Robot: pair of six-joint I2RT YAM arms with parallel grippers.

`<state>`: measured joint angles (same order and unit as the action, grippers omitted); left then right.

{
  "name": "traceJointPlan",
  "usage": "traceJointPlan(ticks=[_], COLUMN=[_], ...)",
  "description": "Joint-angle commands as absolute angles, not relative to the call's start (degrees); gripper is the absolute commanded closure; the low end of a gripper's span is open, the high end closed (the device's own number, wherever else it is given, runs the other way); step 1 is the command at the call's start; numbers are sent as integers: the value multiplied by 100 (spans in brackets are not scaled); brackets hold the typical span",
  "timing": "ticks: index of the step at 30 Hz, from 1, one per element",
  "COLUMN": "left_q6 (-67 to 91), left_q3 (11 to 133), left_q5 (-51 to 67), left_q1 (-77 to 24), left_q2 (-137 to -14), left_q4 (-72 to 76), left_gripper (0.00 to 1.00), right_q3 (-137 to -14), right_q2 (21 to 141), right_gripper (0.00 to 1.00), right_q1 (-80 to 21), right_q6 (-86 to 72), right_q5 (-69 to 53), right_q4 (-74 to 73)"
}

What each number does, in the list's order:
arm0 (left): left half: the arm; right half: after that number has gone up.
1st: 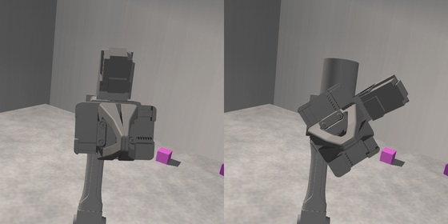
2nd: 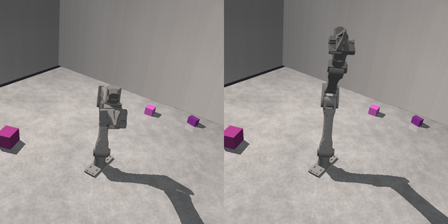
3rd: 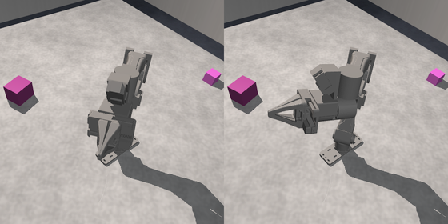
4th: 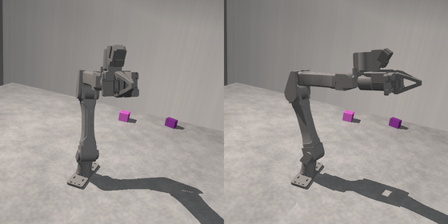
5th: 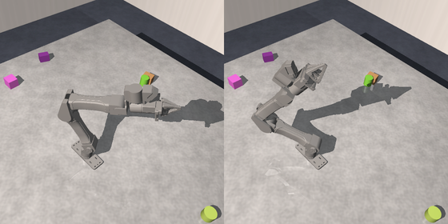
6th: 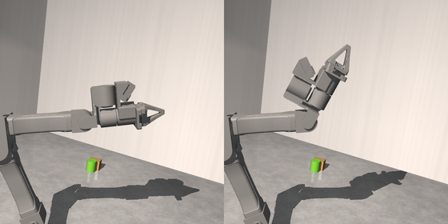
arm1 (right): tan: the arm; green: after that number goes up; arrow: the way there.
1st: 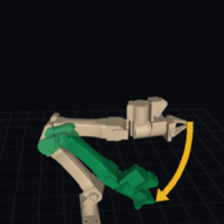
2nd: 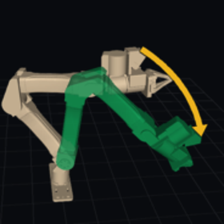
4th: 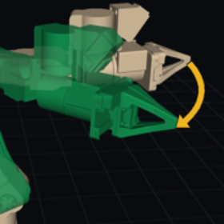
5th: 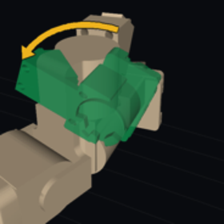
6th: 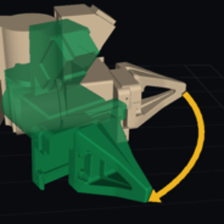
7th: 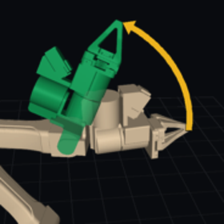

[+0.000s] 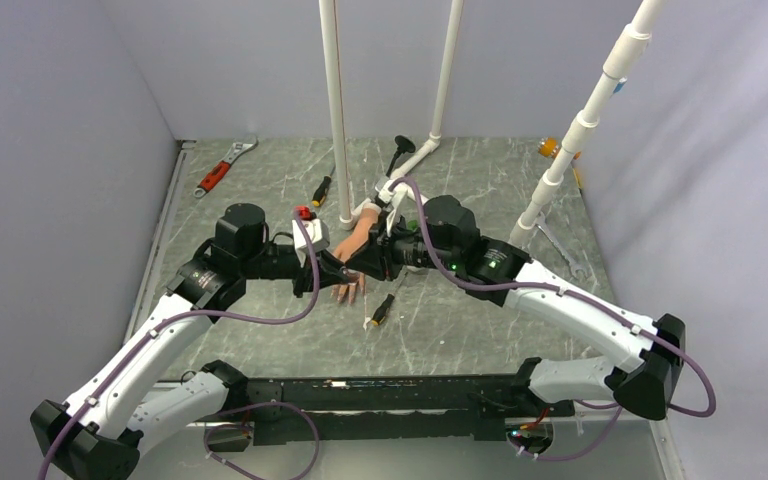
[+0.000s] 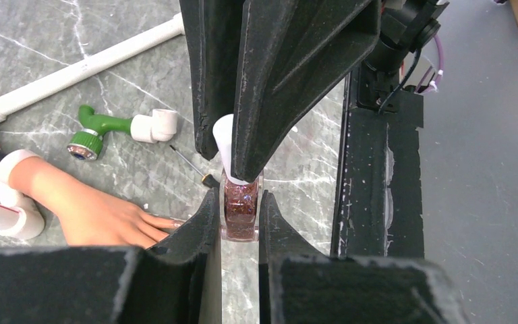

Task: Paint the nails
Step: Unscrew the nail polish bottle.

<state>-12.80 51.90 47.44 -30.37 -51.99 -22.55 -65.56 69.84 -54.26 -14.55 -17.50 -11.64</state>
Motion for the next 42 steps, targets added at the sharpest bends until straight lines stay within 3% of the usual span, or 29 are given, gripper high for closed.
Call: traceJointPlan(ticks=[1,24,26,32,37,40,42], left_q6=[-1390,-1112,-1112,-1117,-1183,-1187,-1181], left_q3=[5481,5384,5366,5377,5392,5393,5395], left_q5=[5229,4445,4426,4359,4336,4315,4280], left_q1=[-3085,-3062,-3059,-3064,-3061,-3065,-3063], left_q2=[-5188,-5138,-5133,-5177,-5224,-5248,-5239], left_q4=[-1670,-1439,-1425,-1433,-1490,-1512,-1496], left_gripper=[100,100,100,100,100,100,100], right_q3=[-6376,-5344,-5297,-5414,-5667,-5813,-5913], right_q2=[6859,6337,6306,6322,6269,6160,6076], right_gripper=[100,97,88,40,16,4,2], right_q1=[-5555,-5581,-5586,-5585,-5594,-5586,-5583], right_q6=[-1323,-1307,-1322,-1345,-1450,-1564,-1706], right_q5=[-2569,-1469,-1423,-1274,-1007,-638,-246], right_q4=[-406,745,803,602,389,242,80])
